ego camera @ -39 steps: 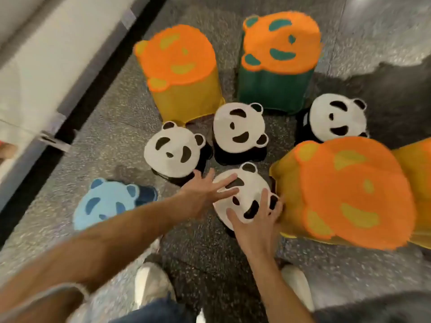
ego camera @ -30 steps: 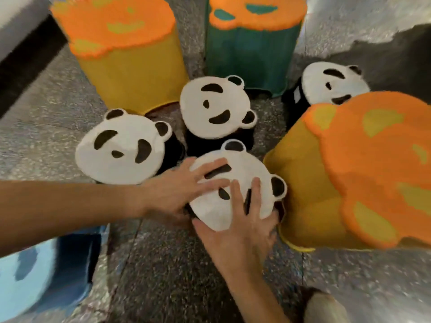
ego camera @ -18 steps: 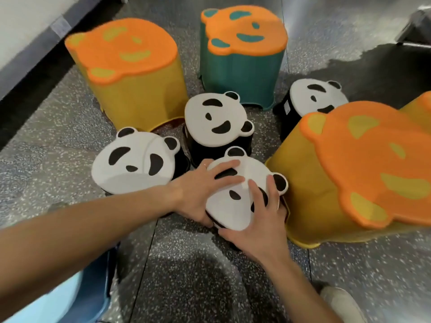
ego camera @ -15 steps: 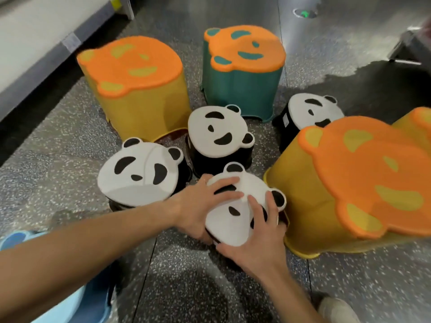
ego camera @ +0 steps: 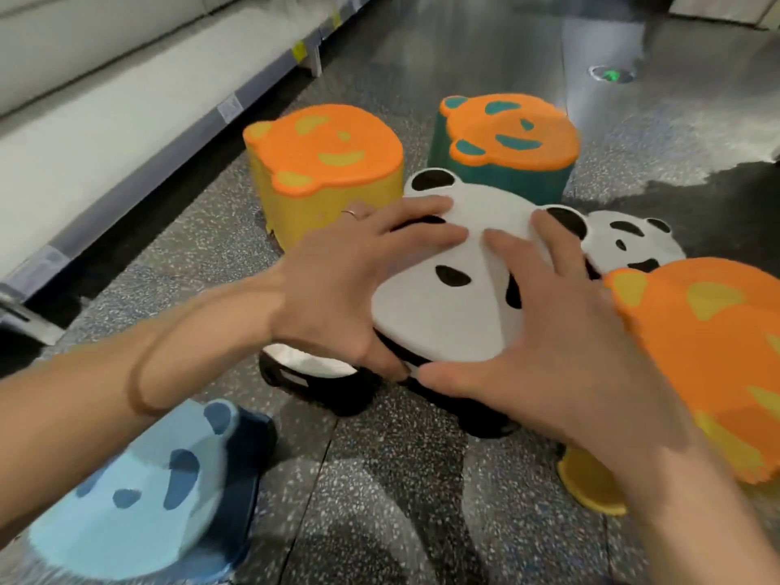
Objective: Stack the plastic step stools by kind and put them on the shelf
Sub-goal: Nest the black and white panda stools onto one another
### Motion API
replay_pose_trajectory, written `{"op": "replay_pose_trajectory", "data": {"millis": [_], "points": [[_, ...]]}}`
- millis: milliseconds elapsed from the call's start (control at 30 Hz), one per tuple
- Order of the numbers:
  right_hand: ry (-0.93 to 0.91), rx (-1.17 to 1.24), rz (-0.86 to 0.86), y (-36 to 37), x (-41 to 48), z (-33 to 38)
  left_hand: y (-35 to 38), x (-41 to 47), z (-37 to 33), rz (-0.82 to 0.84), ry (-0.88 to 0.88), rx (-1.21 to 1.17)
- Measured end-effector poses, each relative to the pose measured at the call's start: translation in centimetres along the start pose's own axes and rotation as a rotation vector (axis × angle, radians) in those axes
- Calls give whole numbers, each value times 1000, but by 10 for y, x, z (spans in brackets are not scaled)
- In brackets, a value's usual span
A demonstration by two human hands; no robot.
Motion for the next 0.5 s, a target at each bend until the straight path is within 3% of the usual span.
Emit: {"op": "replay_pose_trajectory", "data": {"millis": [500], "points": [[-110,98,133,78,92,64,13,-62,101,20,-197,-56]]}}
Point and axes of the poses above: each hand's wrist, its own x-axis towards the middle knuckle, its own y-axis out of the palm, z = x × y, the point moved 2 cm from there along x, towards the middle knuckle, and after that the axes turned 10 degrees about z, right-handed, at the moved point
